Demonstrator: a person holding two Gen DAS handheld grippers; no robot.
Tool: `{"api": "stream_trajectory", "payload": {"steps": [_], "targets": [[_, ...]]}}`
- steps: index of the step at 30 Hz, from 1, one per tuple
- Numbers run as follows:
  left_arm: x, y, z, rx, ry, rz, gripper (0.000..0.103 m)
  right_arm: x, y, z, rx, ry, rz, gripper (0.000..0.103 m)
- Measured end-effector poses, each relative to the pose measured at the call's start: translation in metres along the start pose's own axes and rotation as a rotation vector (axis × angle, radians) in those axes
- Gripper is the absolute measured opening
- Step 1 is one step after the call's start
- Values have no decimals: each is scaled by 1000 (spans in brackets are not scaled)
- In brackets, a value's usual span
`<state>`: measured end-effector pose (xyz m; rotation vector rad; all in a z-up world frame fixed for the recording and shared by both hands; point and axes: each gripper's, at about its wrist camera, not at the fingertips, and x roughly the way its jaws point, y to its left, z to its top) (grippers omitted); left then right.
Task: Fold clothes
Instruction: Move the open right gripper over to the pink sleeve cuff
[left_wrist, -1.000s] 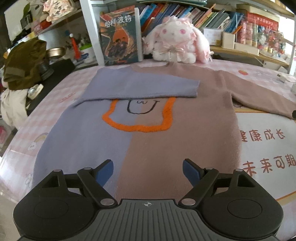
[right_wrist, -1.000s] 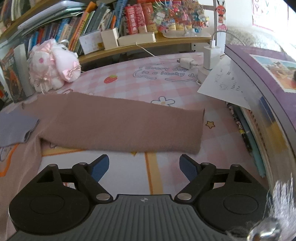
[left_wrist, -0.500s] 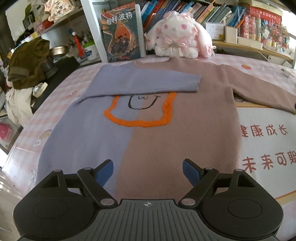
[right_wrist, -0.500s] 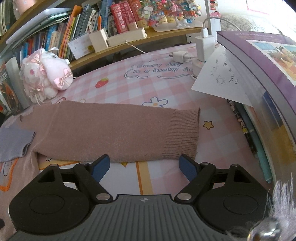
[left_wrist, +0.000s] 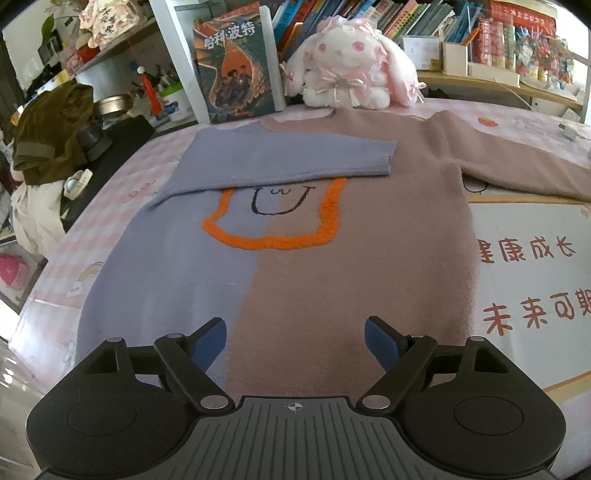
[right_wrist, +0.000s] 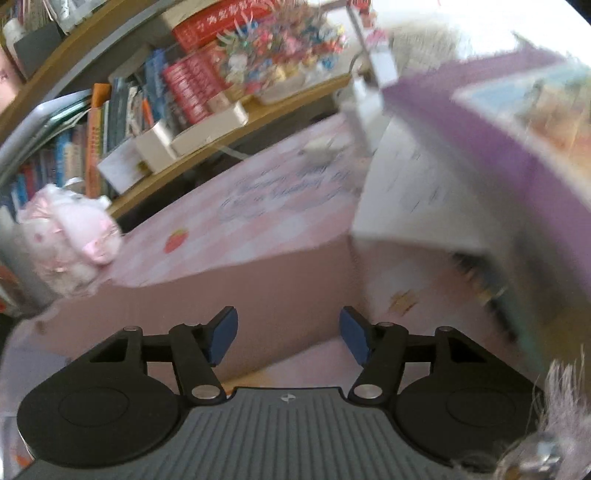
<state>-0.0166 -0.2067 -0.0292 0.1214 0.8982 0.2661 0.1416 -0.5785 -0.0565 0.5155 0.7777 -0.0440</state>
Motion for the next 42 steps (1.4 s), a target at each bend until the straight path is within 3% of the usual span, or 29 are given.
{"api": "stream_trajectory", "payload": {"steps": [8,10,22,25,28,33,35,37,42], "targets": [[0,3,0,-7,0,8,84,6,-8,1,16,3,22,61],[1,3,1,-4,0,5,84,7,-10,2,20,4,28,53],[1,-1,4,12,-11,-2,85,21,10,-12,109,139,246,52],[0,1,3,7,-15,3,84,20,10,-11,103,112,212,48],[0,3,3,-2,-13,8,84,17,0,-4,117,75,137,36],[1,5,3,-17,-9,7,84,14,-13,2,137,46,57,31],[2,4,3,-15,-10,4,84,13,-15,2,149,50,42,21],[2,4,3,-6,-15,-1,84,14,-17,2,170,65,39,6],[2,7,4,3,-26,-16,84,-2,-8,8,176,21,106,5]]}}
